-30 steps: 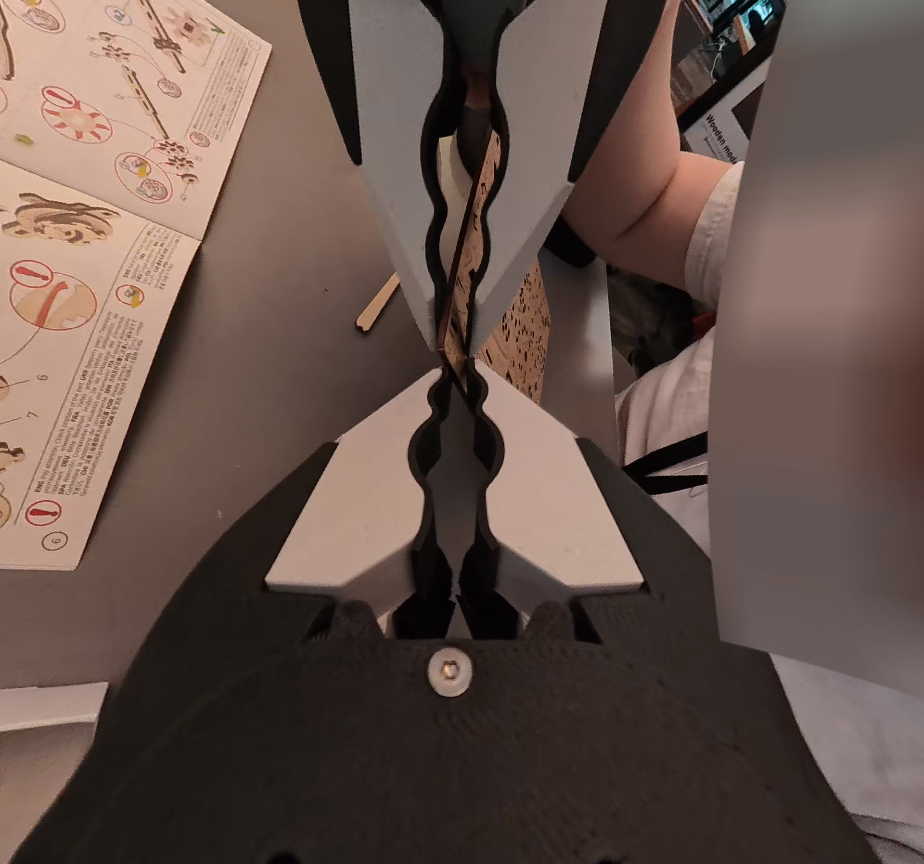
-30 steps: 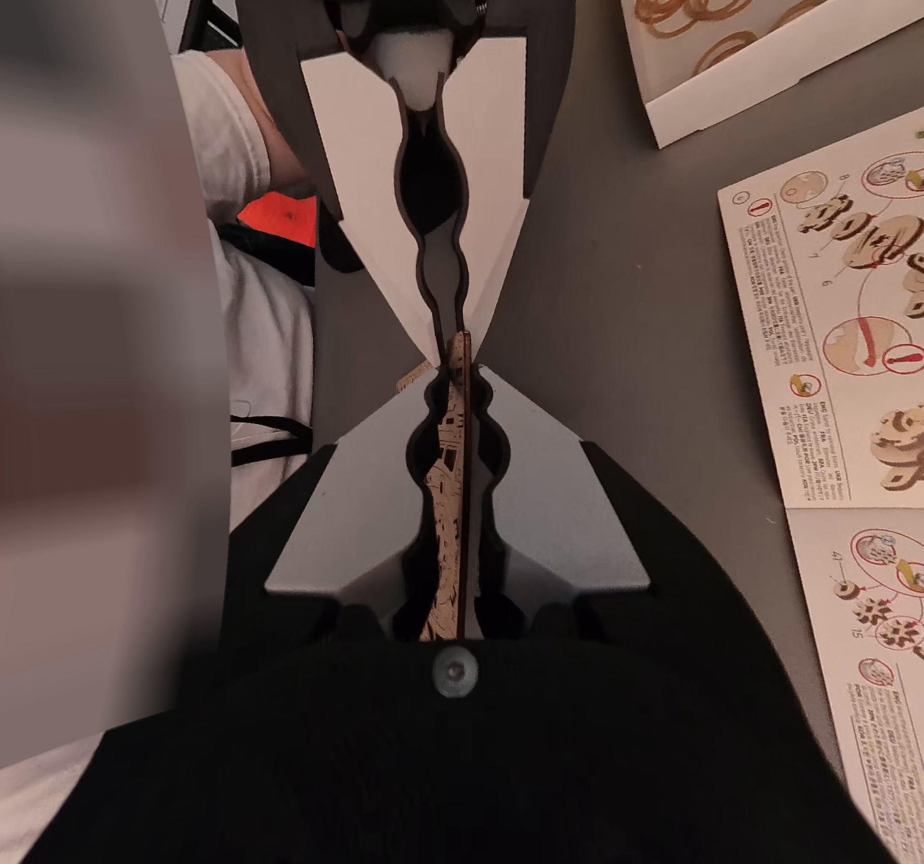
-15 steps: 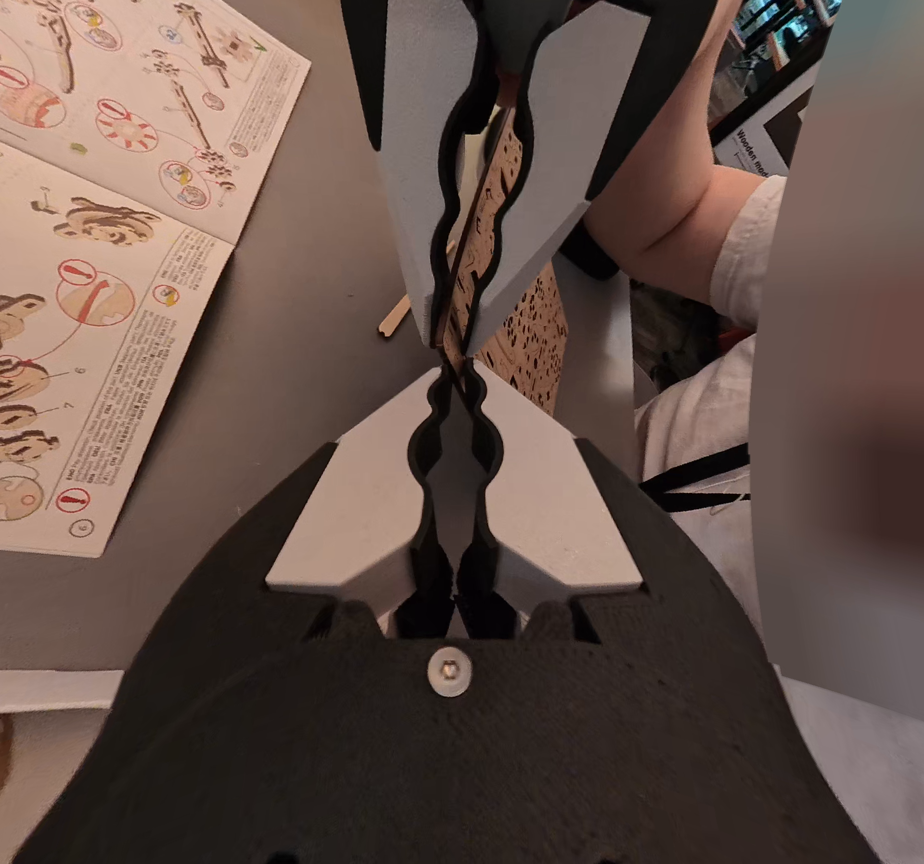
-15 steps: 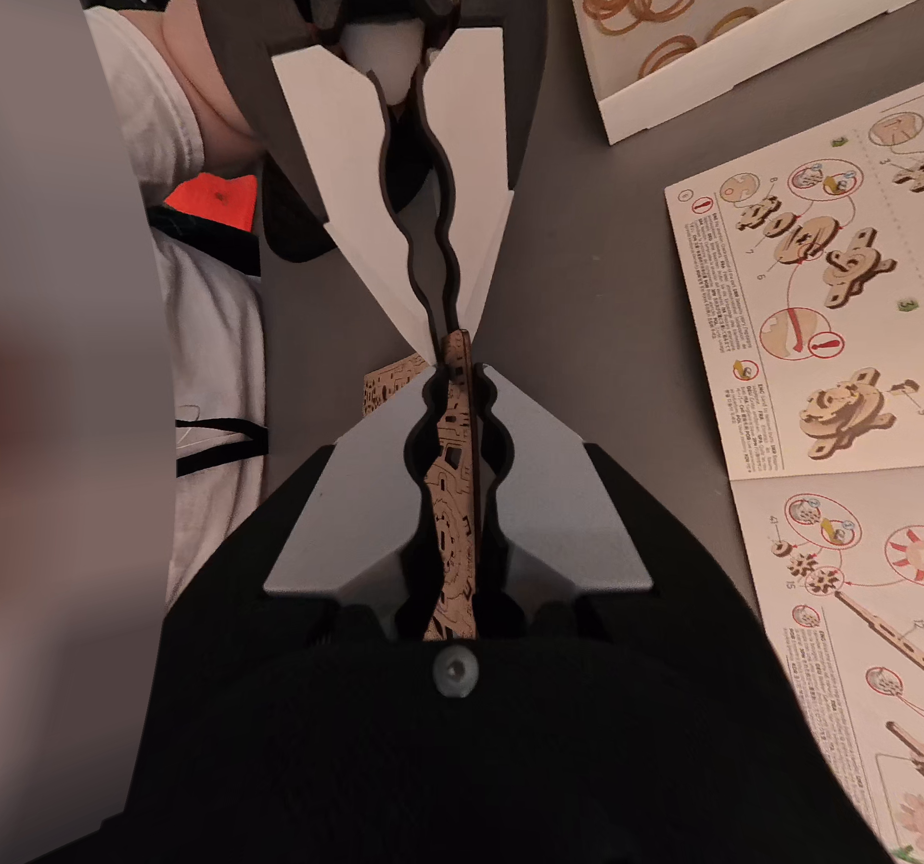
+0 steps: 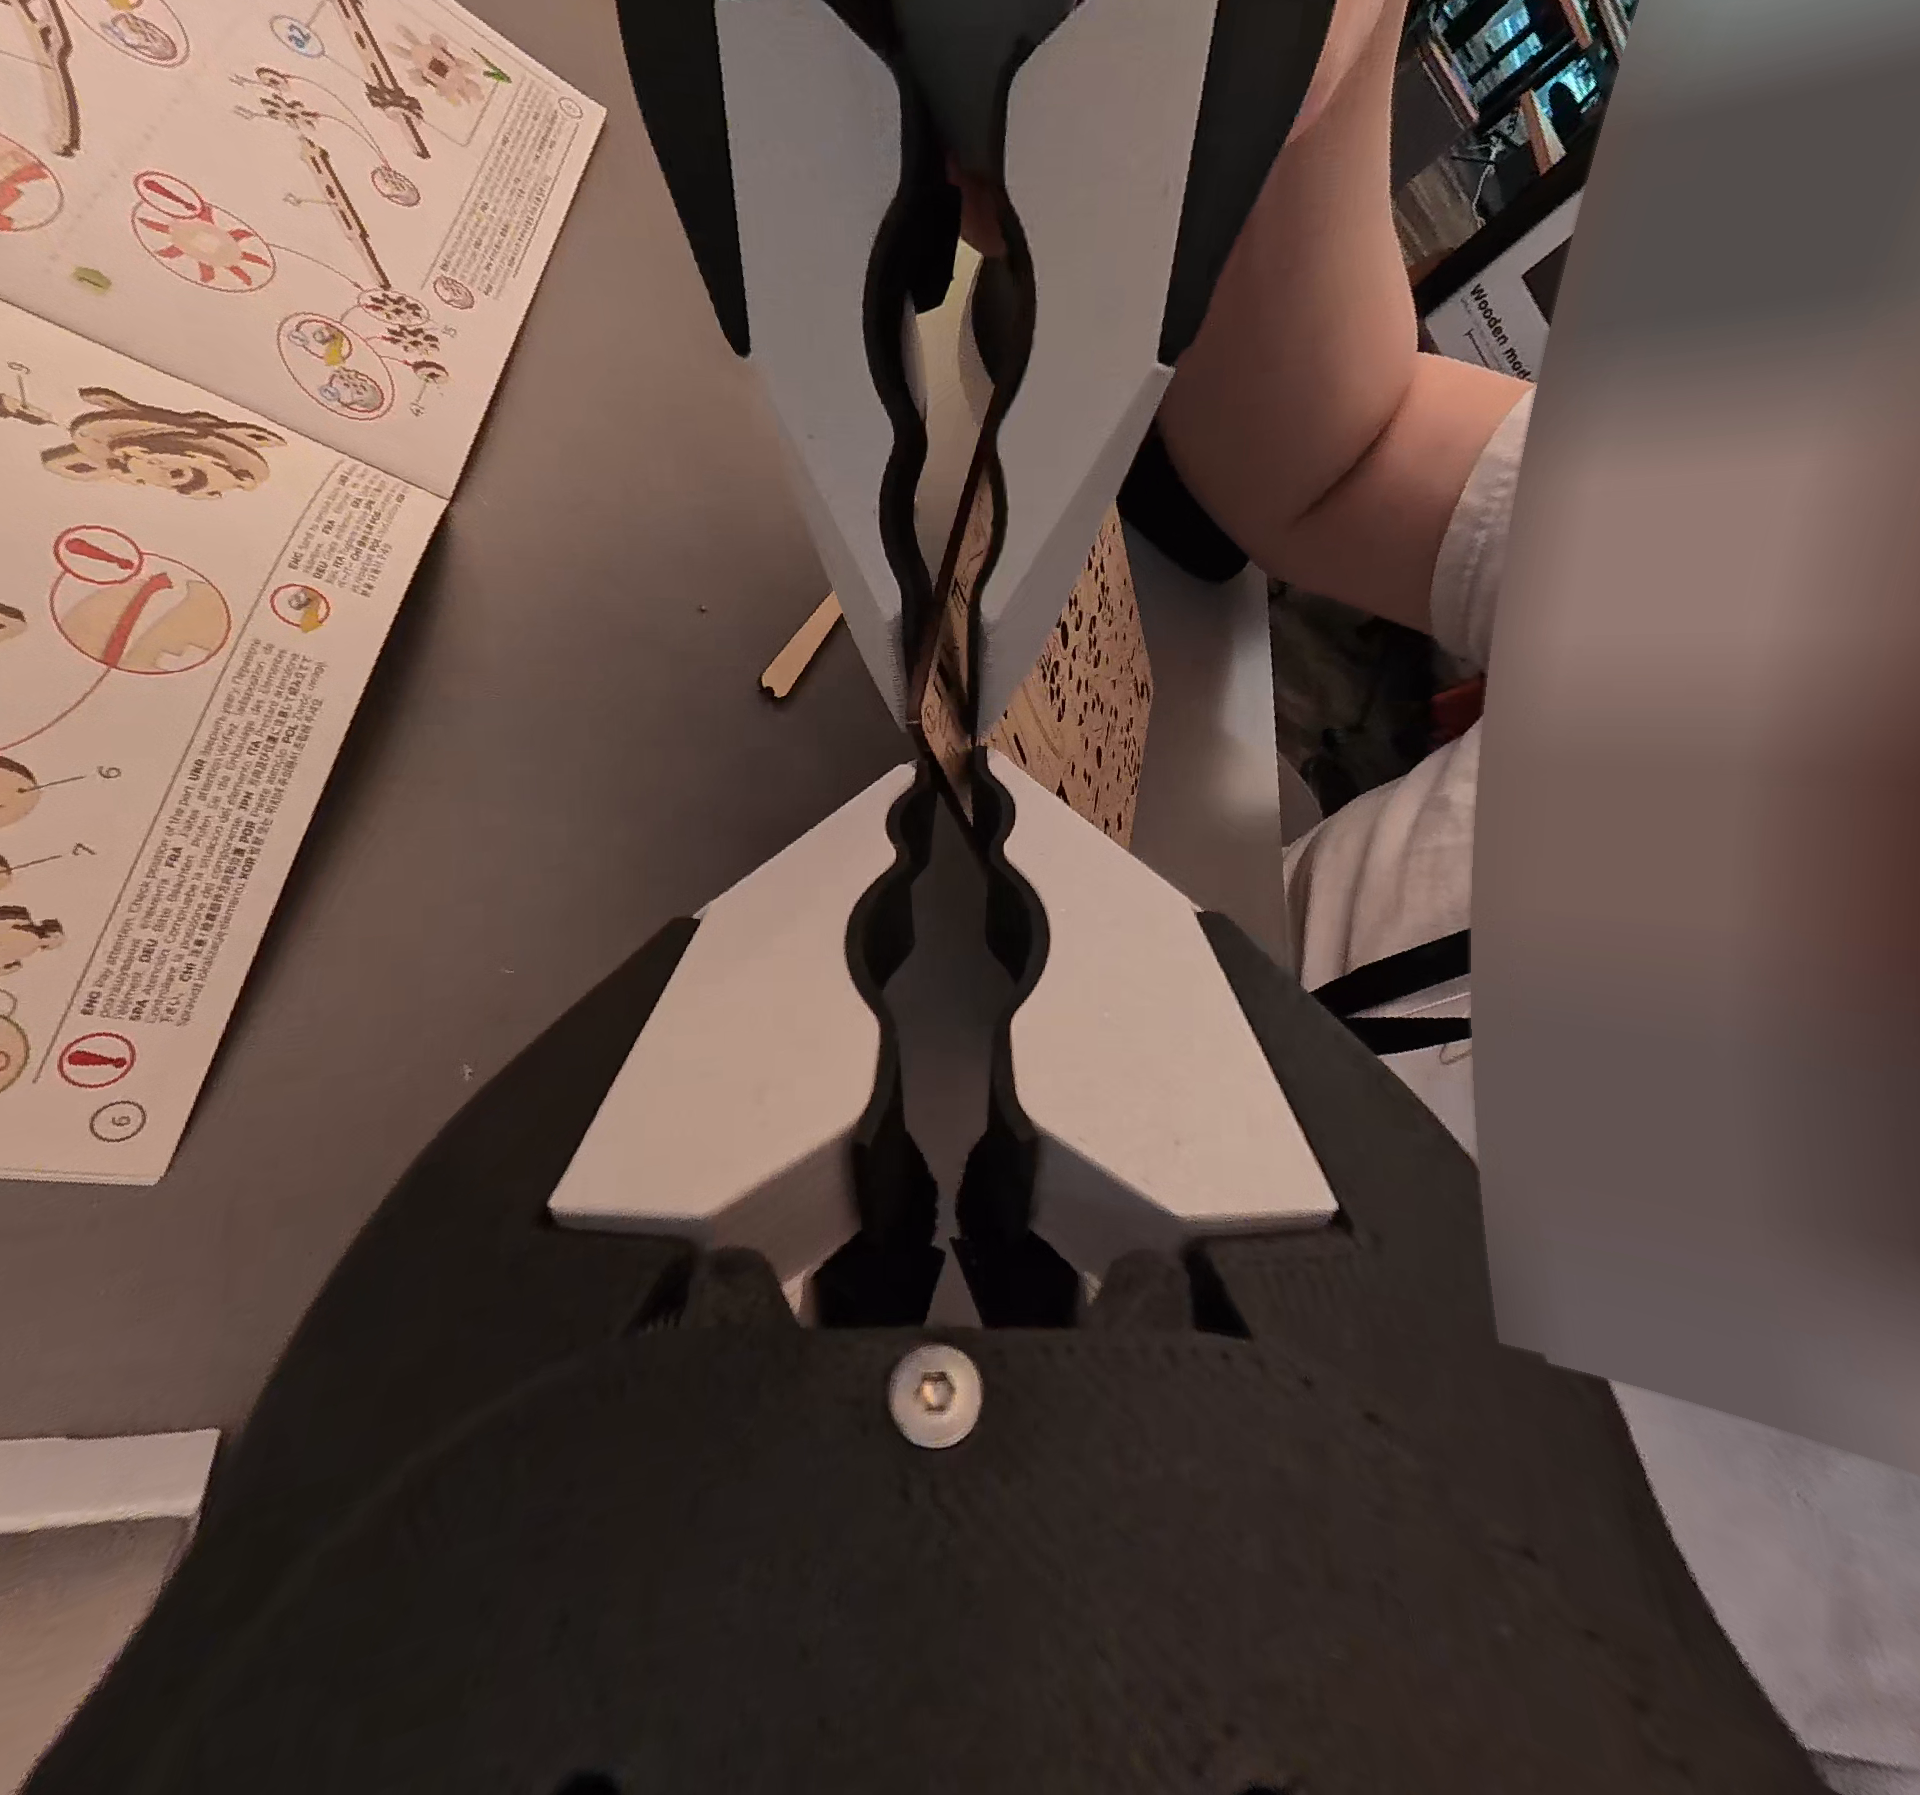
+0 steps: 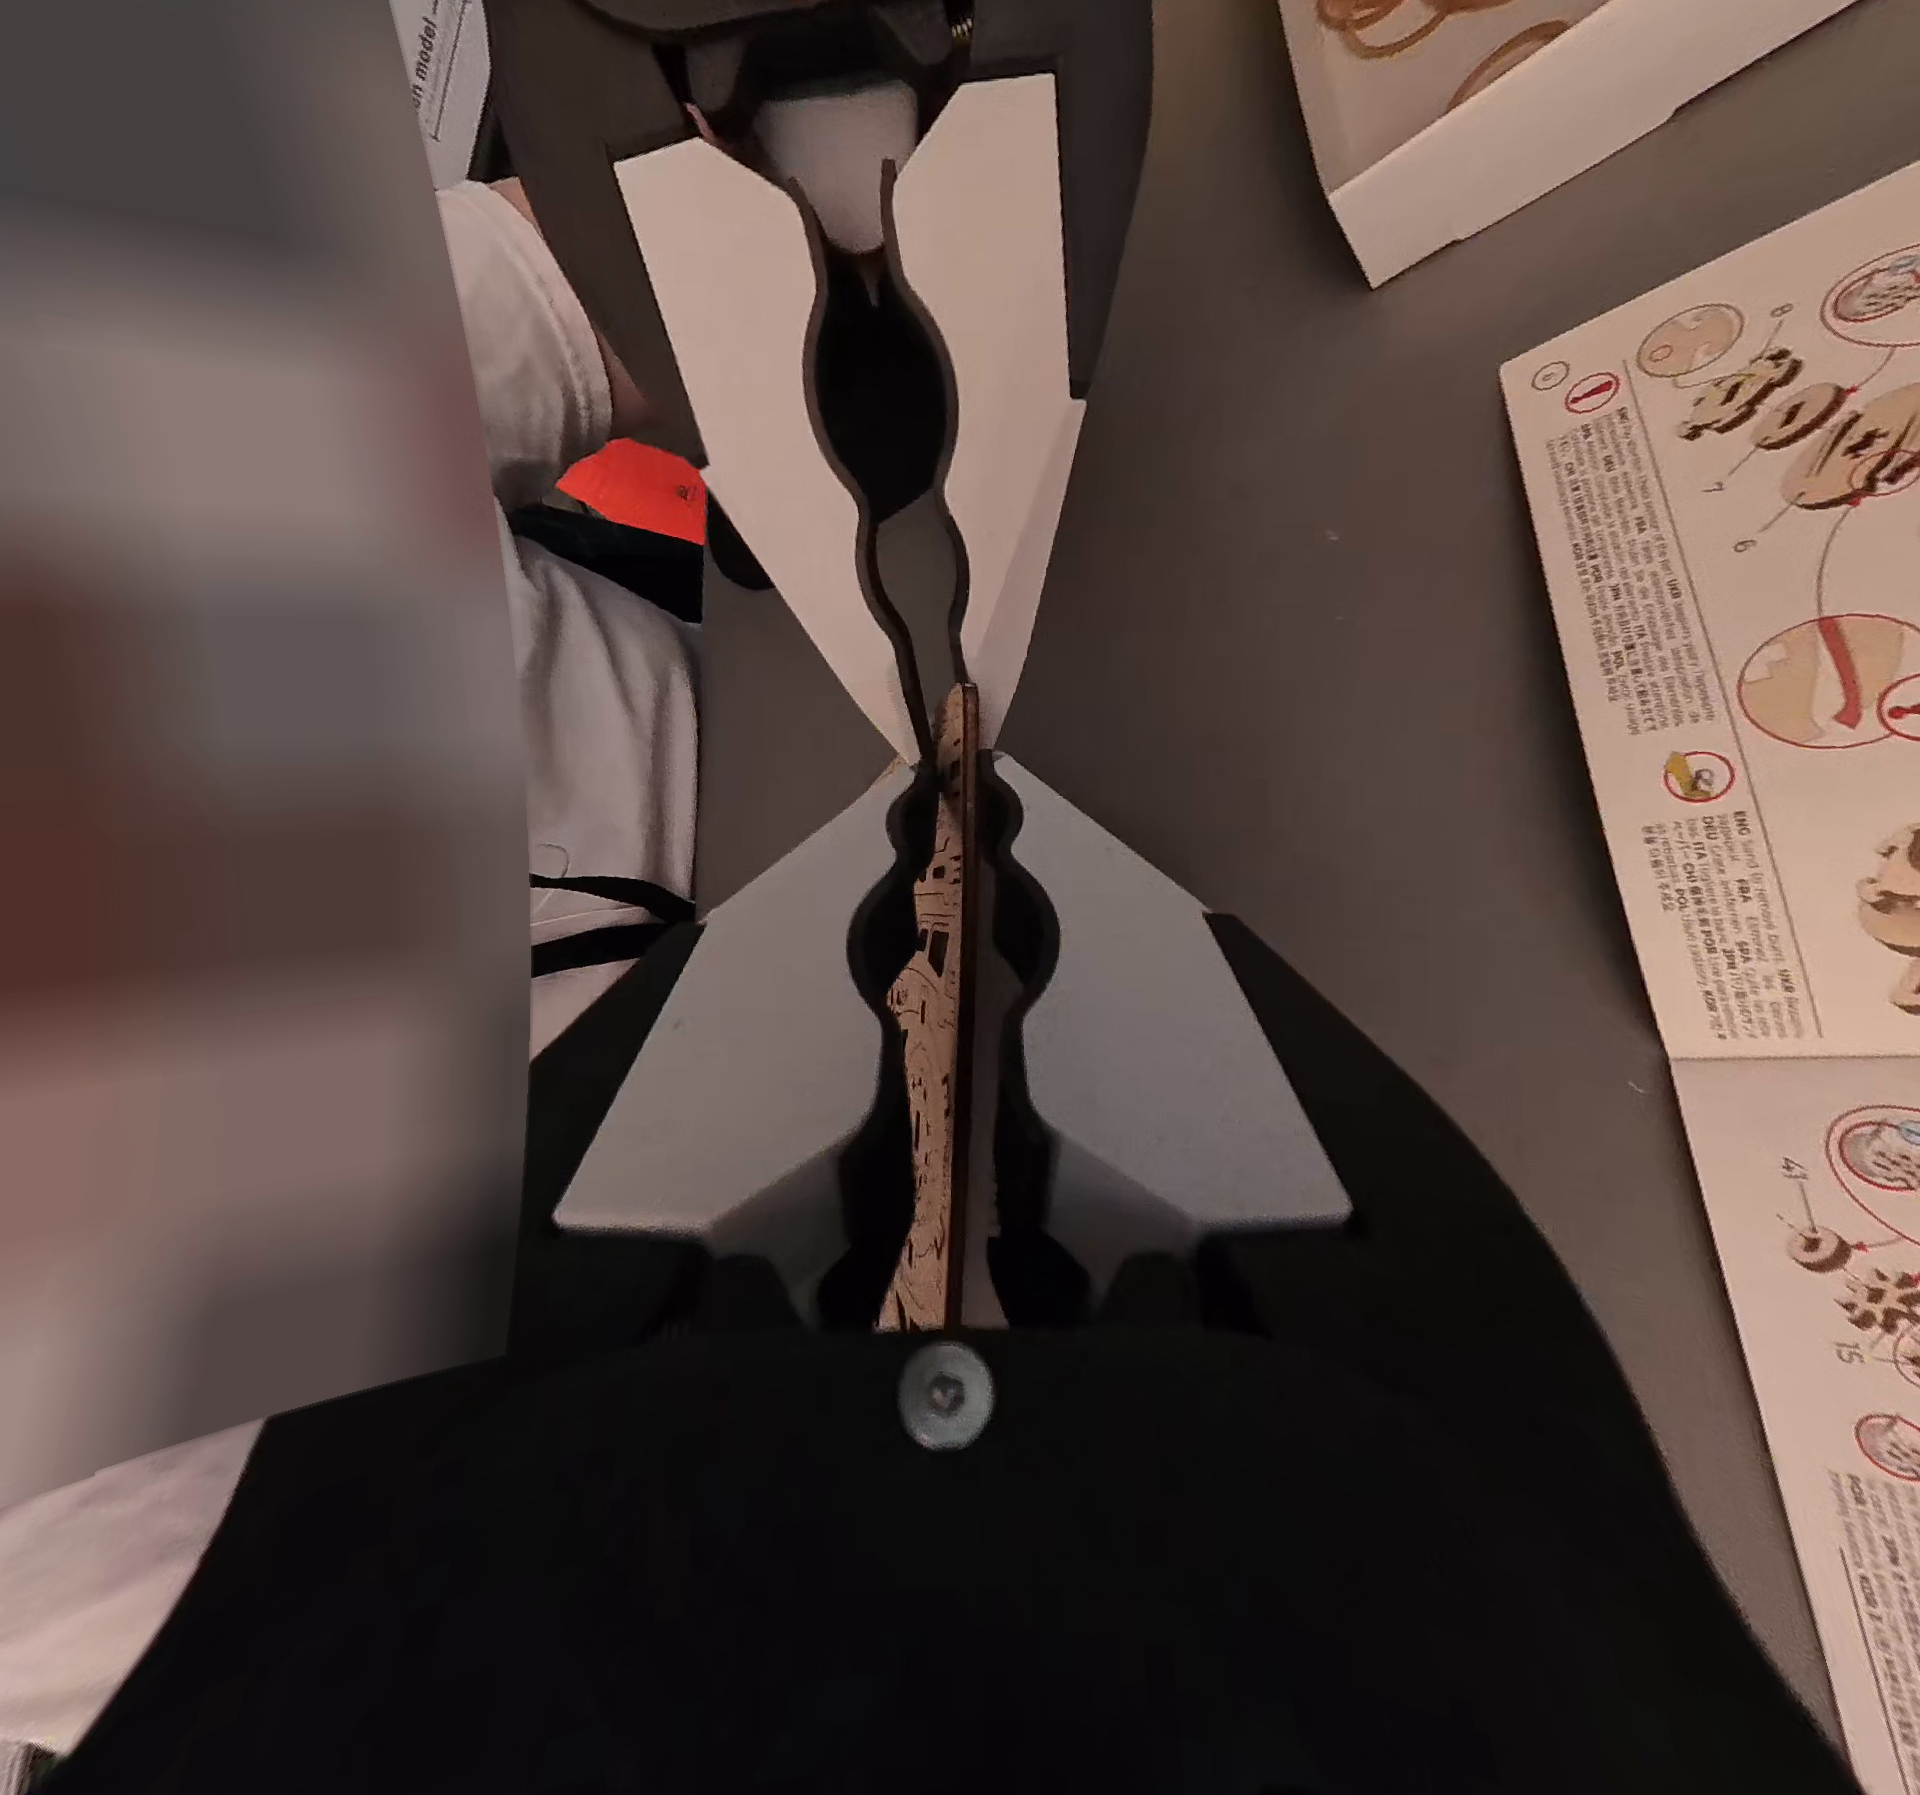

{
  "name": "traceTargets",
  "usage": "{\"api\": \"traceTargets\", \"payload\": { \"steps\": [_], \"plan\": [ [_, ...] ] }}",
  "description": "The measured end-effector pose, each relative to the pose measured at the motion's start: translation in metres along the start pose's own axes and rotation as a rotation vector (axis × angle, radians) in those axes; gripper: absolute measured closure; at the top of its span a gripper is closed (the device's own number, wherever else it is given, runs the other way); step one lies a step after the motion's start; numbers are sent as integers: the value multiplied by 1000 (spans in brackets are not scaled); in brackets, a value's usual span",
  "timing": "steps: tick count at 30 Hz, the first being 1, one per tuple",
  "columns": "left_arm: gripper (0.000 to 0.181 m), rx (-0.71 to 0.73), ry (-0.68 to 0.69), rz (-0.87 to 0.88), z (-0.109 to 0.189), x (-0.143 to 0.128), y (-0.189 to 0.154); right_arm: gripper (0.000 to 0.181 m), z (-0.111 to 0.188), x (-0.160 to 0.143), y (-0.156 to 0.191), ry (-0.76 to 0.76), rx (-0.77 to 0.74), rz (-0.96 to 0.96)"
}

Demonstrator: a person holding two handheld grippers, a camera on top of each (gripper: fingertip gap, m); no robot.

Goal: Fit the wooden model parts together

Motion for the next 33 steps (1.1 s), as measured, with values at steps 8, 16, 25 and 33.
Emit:
{"api": "traceTargets", "payload": {
  "steps": [8,16,25,33],
  "plan": [
    [177,-26,-17,6,1,1,-1,174,-3,0,6,28,-19,2],
    [178,-78,32,-17,1,-2,-5,177,-7,-1,10,53,27,-3],
    [177,-66,94,-7,-11,-6,-5,173,-4,-4,7,89,-53,-23],
    [177,-50,120,-16,-17,-7,-11,175,-7,-7,9,149,-67,-27]
  ]
}}
Point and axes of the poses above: each gripper's, where its closed fingertips meet, z back along the fingers, x out of its top, y = z × x across the jaws, the point moved 9 cm from there along z, back along the fingers, and after that the axes turned 4 degrees about -z, right-handed, at the moved point
